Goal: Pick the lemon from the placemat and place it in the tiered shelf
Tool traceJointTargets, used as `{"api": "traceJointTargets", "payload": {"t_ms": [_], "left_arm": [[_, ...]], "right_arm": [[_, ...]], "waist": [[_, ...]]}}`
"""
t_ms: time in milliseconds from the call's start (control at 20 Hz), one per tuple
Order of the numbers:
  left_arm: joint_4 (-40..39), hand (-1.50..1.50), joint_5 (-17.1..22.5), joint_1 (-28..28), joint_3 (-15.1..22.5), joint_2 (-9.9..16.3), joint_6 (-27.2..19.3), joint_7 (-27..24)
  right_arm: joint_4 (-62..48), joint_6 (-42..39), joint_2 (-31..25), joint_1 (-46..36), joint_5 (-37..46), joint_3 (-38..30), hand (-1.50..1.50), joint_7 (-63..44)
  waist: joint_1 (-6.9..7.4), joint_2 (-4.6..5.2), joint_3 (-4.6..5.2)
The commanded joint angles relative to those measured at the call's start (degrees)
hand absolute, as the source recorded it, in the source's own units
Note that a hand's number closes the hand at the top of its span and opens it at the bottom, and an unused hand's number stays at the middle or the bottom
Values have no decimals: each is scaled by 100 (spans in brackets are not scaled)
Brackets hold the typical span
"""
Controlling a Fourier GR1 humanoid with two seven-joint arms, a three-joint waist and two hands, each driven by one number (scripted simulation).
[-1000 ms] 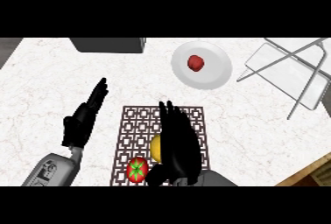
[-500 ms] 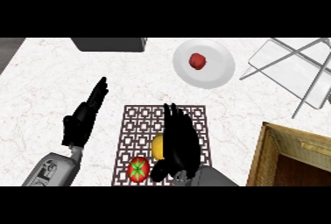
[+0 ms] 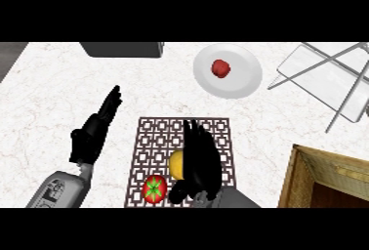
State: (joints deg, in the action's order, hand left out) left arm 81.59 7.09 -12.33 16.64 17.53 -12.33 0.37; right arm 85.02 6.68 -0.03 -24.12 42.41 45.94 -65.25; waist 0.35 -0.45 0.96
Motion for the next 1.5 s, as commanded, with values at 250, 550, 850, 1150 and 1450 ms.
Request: {"api": "traceJointTargets", "payload": {"t_ms": [250, 550, 850, 1150, 1450], "left_arm": [[-124, 0, -242, 109, 0, -327, -80, -128], [-117, 0, -149, 135, -250, -189, 200, -162], [-203, 0, -187, 70, -435, -206, 321, -128], [-150, 0, -328, 111, -438, -257, 395, -113], [9, 0, -399, 48, -319, -297, 243, 57]], "right_arm": [[-492, 378, 3, 78, -240, 122, -150, -403], [-627, 341, 3, 117, -301, 736, 150, -464], [-575, 209, -54, 345, 295, 582, 150, -54], [-1027, 668, 2, -171, 174, 351, 150, 205], [-1871, 914, -89, -1273, 446, -2140, 150, -1046]], "waist": [[-2, 48, -95], [25, 41, -94], [-43, 35, -95], [8, 51, -95], [15, 100, -84]]}}
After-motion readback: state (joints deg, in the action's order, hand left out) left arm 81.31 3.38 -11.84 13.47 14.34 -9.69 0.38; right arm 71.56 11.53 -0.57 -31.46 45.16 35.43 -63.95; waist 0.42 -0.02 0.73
